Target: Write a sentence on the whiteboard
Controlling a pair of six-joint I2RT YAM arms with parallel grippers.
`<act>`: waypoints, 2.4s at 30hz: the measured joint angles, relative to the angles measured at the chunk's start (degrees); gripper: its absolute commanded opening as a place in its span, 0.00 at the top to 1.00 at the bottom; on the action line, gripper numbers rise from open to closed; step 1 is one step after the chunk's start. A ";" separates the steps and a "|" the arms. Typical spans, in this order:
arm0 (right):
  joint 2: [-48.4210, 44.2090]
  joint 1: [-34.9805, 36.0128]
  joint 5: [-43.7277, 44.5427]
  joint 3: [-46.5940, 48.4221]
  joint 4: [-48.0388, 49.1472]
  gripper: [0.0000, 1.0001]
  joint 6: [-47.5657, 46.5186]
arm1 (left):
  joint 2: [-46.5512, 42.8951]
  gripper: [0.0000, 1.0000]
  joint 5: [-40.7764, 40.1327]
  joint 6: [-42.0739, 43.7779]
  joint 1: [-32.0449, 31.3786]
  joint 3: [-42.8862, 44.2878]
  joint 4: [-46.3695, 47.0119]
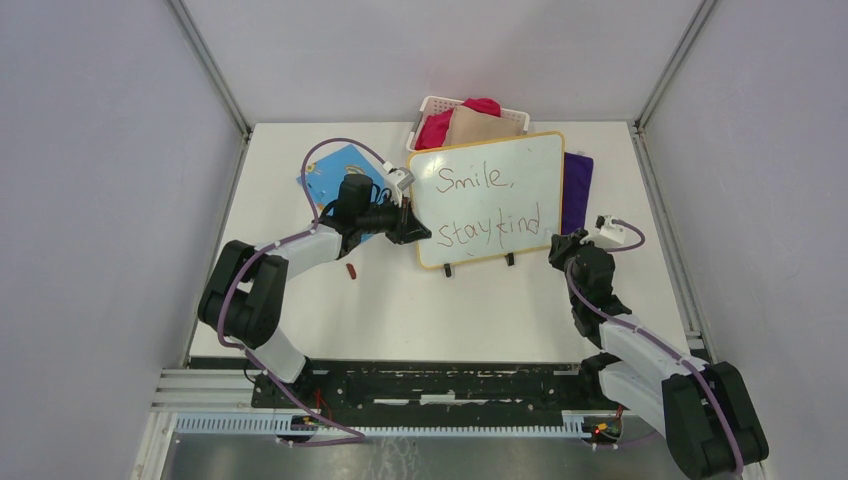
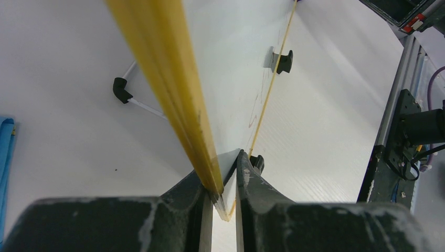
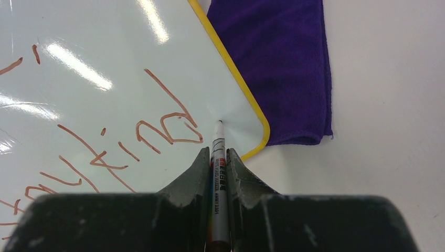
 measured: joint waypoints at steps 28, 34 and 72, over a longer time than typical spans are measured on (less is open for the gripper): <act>-0.61 -0.02 0.02 0.00 -1.46 1.00 -0.24 | 0.02 0.98 -0.02 0.02 0.00 0.11 -0.07; -0.79 -0.02 0.00 0.00 -1.73 1.00 -0.24 | 0.02 0.98 -0.02 0.02 0.00 0.11 -0.09; -39.82 7.23 -17.35 5.77 -31.04 1.00 -18.53 | 1.75 0.77 -0.20 -0.04 0.20 2.03 -1.53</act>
